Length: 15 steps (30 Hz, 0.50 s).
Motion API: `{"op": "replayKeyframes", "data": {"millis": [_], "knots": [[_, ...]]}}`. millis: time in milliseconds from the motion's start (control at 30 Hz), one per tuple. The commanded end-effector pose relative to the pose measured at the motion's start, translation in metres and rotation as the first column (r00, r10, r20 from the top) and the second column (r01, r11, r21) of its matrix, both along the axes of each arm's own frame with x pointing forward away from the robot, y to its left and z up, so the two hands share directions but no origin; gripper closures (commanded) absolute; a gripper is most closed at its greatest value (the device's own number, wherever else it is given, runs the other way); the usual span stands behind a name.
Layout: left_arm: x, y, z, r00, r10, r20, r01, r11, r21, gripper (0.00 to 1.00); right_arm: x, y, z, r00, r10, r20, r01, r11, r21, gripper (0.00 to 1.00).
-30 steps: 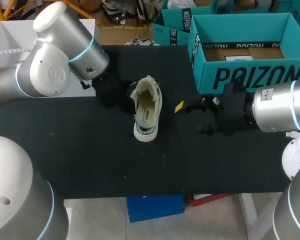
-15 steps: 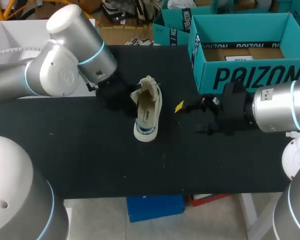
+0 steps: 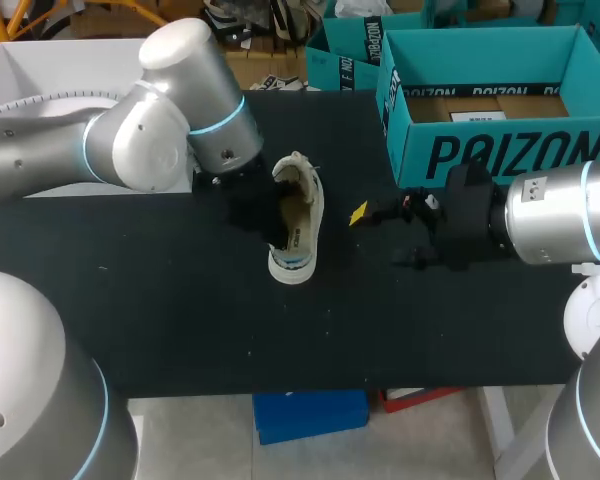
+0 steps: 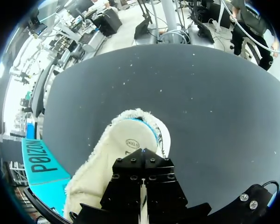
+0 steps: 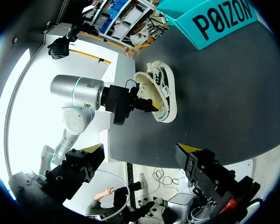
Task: Take the shoe out of the shoebox, open the shoe tongue, remove and reinsert the insole, then place the shoe into the shoebox
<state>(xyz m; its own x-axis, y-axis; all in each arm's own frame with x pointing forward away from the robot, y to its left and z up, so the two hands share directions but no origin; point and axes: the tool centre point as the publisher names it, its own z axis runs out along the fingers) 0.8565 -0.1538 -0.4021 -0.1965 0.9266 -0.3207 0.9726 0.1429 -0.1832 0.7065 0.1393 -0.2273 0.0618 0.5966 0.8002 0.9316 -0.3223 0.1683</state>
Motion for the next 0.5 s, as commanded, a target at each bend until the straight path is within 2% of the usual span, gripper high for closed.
{"op": "replayKeyframes", "data": {"millis": [33,267,500], "knots": [[0.002,0.006,0.009,1.0,0.008,-0.003,-0.008,1.0,0.003,1.0,0.0,0.001,0.0,1.0,0.0,0.0,0.0,1.0,0.0,0.0],[-0.001,0.013,0.036,1.0,0.015,0.015,-0.015,0.999,-0.033,1.0,0.0,0.001,0.0,1.0,0.0,0.0,0.0,1.0,0.0,0.0],[-0.012,0.012,0.047,1.0,-0.008,0.025,0.009,0.999,-0.035,1.0,0.0,0.001,0.0,1.0,0.0,0.0,0.0,1.0,0.0,0.0]]}}
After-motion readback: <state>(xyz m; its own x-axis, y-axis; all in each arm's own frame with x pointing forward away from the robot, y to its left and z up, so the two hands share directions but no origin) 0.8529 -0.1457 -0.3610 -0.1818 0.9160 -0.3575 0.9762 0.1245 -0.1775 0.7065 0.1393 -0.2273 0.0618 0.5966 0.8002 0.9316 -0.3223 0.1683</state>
